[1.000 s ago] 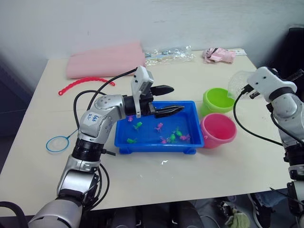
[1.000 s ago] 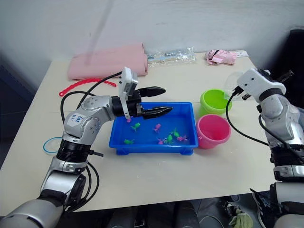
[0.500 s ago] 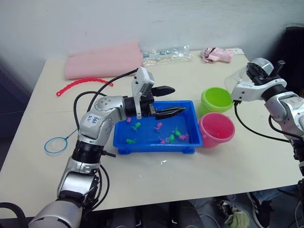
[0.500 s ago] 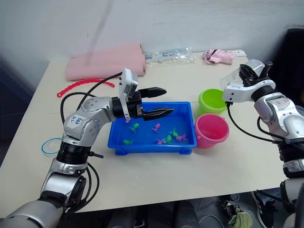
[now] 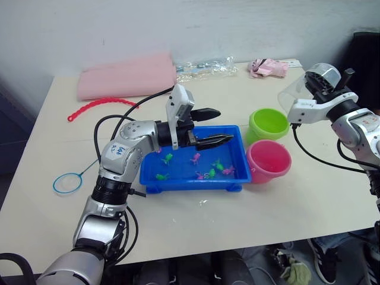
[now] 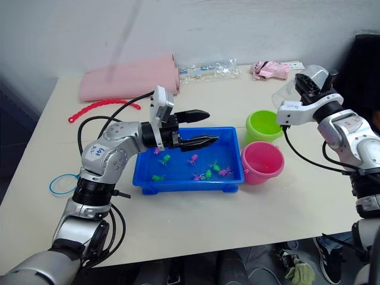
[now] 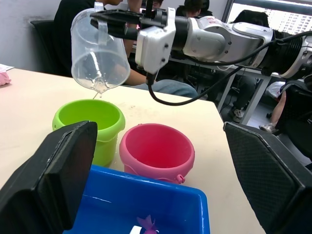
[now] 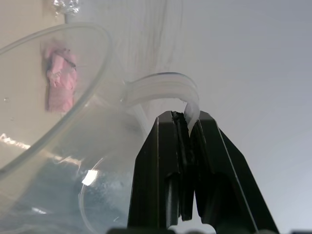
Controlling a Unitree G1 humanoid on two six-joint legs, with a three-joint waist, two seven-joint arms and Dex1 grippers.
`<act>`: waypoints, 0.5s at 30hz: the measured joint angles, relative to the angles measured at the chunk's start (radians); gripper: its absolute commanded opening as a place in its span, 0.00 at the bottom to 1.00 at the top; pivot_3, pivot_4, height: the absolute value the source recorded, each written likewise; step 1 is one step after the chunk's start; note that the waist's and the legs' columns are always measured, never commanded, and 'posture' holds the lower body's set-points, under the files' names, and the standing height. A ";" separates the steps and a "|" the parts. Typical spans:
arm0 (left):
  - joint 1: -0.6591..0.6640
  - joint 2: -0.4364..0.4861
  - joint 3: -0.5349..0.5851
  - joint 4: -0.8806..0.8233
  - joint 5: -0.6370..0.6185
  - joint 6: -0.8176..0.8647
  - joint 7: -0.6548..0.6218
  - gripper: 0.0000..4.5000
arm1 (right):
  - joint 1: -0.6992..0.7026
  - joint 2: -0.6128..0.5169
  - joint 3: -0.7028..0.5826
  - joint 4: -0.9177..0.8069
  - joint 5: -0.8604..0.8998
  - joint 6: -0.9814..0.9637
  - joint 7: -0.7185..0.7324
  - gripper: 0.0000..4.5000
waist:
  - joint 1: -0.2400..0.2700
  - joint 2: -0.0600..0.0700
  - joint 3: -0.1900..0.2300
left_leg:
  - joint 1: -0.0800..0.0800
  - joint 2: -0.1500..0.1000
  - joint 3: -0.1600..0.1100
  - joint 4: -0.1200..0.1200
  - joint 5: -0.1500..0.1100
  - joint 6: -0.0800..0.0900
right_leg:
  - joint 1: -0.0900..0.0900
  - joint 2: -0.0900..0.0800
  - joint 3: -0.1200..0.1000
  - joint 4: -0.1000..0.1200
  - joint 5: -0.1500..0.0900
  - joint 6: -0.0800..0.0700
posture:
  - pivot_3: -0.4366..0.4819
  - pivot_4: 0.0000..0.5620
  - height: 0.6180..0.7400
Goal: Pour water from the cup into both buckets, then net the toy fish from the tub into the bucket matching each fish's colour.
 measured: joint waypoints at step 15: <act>0.032 0.035 0.000 -0.045 -0.050 0.030 -0.101 1.00 | 0.467 0.460 -0.787 -0.691 0.912 0.835 0.148 0.04 | 0.027 0.000 0.000 | 0.000 0.000 -0.002 0.002 0.000 0.000 | 0.001 0.000 -0.001 0.001 0.000 0.001 | 0.48 0.27 0.98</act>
